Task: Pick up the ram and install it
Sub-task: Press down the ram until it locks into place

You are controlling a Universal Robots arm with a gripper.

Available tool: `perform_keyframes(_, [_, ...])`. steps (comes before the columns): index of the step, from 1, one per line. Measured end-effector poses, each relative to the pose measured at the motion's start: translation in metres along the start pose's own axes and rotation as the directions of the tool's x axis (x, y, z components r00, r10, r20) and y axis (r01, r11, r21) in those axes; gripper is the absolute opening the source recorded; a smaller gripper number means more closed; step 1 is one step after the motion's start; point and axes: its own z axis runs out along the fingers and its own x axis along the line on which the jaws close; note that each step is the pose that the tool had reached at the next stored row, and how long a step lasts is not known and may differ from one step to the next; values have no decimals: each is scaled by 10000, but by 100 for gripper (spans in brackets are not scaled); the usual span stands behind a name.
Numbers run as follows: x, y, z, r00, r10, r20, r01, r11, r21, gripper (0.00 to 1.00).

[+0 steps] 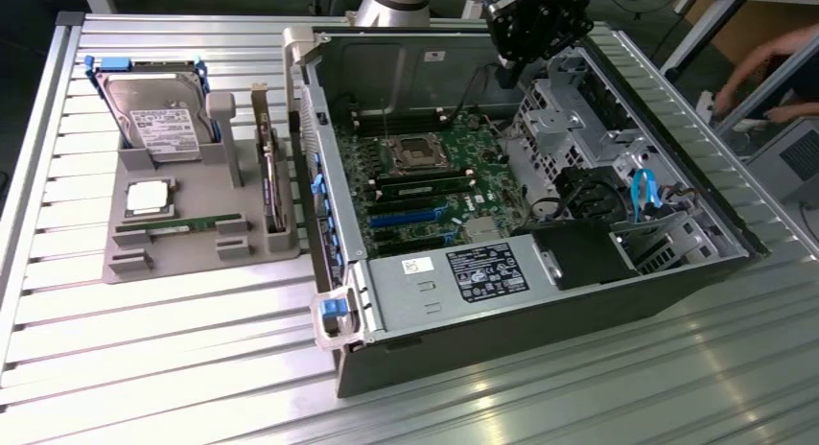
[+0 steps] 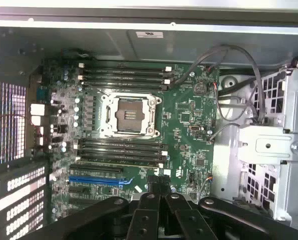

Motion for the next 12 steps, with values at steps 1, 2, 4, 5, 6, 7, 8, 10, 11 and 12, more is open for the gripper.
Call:
perform_keyframes(1, [0, 0, 0, 10000, 2, 0, -2, 10000, 0, 10])
perform_keyframes(2, [0, 0, 0, 10000, 2, 0, -2, 10000, -1, 10])
perform_keyframes(4, [0, 0, 0, 10000, 2, 1, -2, 10000, -1, 10])
perform_keyframes(5, [0, 0, 0, 10000, 2, 0, -2, 10000, 0, 10])
perform_keyframes(6, [0, 0, 0, 10000, 3, 0, -3, 10000, 0, 10])
perform_keyframes(7, [0, 0, 0, 10000, 2, 0, -2, 10000, 0, 10])
perform_keyframes(8, [0, 0, 0, 10000, -4, 0, 4, 10000, 2, 10])
perform_keyframes(10, [0, -1, 0, 9997, -263, -7, 263, 9996, 36, 10])
perform_keyframes(11, [0, -1, 1, 9991, -435, -11, 435, 9990, 46, 10])
perform_keyframes(12, [0, 0, 2, 9981, -615, -16, 615, 9981, 57, 10])
